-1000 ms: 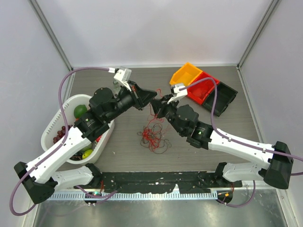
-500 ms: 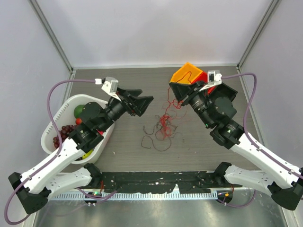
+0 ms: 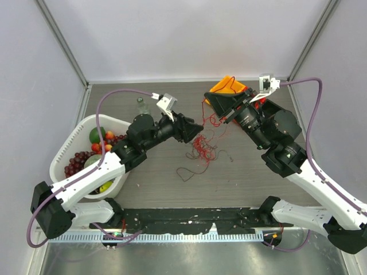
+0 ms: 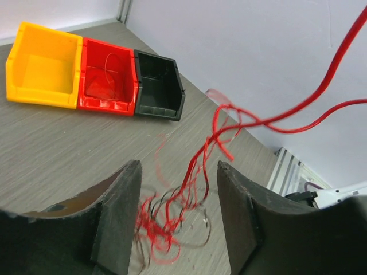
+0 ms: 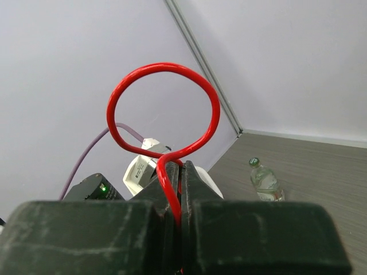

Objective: Untangle the cables

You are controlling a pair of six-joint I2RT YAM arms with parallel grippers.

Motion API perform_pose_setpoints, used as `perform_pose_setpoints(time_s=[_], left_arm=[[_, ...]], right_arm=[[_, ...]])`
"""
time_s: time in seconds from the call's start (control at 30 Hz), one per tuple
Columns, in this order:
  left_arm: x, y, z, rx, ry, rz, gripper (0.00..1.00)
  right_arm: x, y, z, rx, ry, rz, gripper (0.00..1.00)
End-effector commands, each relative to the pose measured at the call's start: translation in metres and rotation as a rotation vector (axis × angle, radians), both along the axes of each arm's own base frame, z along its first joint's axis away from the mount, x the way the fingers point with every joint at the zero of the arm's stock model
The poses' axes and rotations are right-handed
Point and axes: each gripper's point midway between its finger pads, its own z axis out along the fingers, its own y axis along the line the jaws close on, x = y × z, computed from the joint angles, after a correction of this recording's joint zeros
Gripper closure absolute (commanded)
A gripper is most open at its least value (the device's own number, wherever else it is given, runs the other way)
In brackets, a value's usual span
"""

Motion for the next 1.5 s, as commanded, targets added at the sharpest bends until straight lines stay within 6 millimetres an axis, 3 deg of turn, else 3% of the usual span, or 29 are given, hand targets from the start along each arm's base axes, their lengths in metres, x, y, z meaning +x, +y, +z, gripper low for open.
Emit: perform_pose_setpoints(time_s=[0.0, 0.17, 0.23, 0.3, 0.33, 0.4, 0.57, 0.73, 0.83, 0.97, 1.03, 1.1, 1.13, 1.23, 1.3, 1.4, 1.43, 1.47], left_arm=[[-0.005, -0.003, 0.032, -0.083, -0.064, -0.029, 0.47], [-0.002, -0.003, 0.027, -0.066, -0.049, -0.012, 0.91], [-0.002, -0.004, 0.023, -0.058, -0.035, -0.001, 0.97], [-0.003, -0.005, 0.022, -0.057, -0.03, -0.002, 0.9], [-0.004, -0.006, 0.021, -0.055, -0.03, -0.002, 0.8], [-0.006, -0.008, 0.02, -0.056, -0.029, -0.013, 0.75], [-0.007, -0.014, 0.017, -0.046, -0.022, -0.045, 0.99], [-0.005, -0.018, 0.008, -0.047, 0.01, -0.033, 1.0], [0.01, -0.014, -0.009, -0.021, 0.066, 0.057, 1.0], [0.027, -0.019, -0.064, 0.08, 0.207, 0.127, 1.0], [0.027, -0.031, -0.085, 0.092, 0.263, 0.096, 1.0], [0.028, -0.04, -0.102, 0.101, 0.321, 0.082, 1.0], [0.028, -0.042, -0.107, 0.106, 0.335, 0.078, 1.0], [0.03, -0.042, -0.108, 0.123, 0.328, 0.081, 1.0], [0.033, -0.037, -0.099, 0.12, 0.296, 0.104, 1.0], [0.036, -0.029, -0.083, 0.128, 0.234, 0.129, 1.0], [0.04, -0.024, -0.075, 0.131, 0.209, 0.16, 1.0], [0.042, -0.021, -0.069, 0.135, 0.191, 0.171, 1.0]], right_arm=[[-0.007, 0.003, 0.017, 0.03, -0.025, 0.044, 0.99], [-0.007, 0.002, 0.019, 0.03, -0.031, 0.034, 0.99], [-0.005, -0.002, 0.021, 0.025, -0.036, 0.012, 0.99], [-0.003, -0.005, 0.024, 0.013, -0.041, -0.007, 0.99], [-0.003, -0.007, 0.029, 0.016, -0.049, -0.014, 0.99], [-0.004, -0.006, 0.031, 0.011, -0.05, -0.009, 0.99], [-0.006, -0.004, 0.035, 0.027, -0.058, 0.006, 0.99], [-0.005, -0.007, 0.042, 0.045, -0.068, -0.008, 0.99], [-0.005, -0.008, 0.054, 0.054, -0.089, -0.015, 0.99], [0.004, -0.019, 0.09, 0.079, -0.138, -0.1, 0.99], [0.0, -0.034, 0.134, 0.129, -0.208, -0.147, 0.99], [0.001, -0.034, 0.154, 0.152, -0.245, -0.158, 0.99], [-0.009, -0.042, 0.177, 0.195, -0.289, -0.153, 0.99], [-0.024, -0.046, 0.216, 0.255, -0.363, -0.114, 0.99], [-0.026, -0.044, 0.22, 0.263, -0.371, -0.1, 0.99], [-0.027, -0.045, 0.212, 0.251, -0.358, -0.103, 0.99], [-0.018, -0.041, 0.198, 0.229, -0.331, -0.118, 0.99], [-0.021, -0.047, 0.196, 0.231, -0.333, -0.127, 0.99]])
